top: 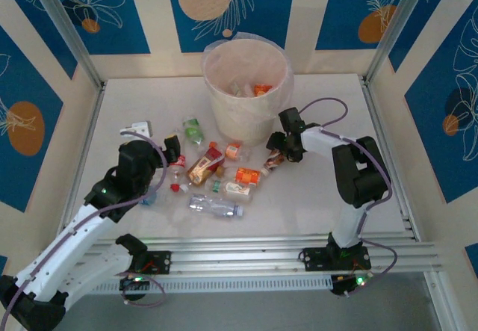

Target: Put the plastic bottles in the bin

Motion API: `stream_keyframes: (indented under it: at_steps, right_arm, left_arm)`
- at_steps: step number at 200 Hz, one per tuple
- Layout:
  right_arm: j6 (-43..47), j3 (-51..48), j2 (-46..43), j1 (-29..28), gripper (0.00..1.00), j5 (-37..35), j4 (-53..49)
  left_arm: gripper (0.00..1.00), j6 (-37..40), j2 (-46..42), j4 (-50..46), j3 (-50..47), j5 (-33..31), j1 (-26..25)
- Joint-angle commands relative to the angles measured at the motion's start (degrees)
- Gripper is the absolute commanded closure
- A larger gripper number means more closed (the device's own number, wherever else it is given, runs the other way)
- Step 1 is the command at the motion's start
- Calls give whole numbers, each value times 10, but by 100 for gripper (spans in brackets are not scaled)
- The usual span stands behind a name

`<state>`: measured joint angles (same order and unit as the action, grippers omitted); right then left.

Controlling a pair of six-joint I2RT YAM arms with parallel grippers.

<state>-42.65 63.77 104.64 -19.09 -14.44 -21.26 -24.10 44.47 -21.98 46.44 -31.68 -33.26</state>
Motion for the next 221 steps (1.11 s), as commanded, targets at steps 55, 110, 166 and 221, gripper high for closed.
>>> stream_keyframes:
  at_steps: [55,110,166,221]
  right_arm:
    - [69,39,-20,17,45,-71,-65]
    - [102,51,-153,14,50,-146,-140]
    - [190,157,-280,-16,57,-204,-194]
    - [287,362,-234,-43,58,-169,-172]
  left_arm:
    - [0,2,-3,-3,7,-12,-3]
    - [0,3,-1,0,7,-13,-3]
    - [1,-1,8,8,6,-5,-3]
    - [1,-10,11,10,3,6,-3]
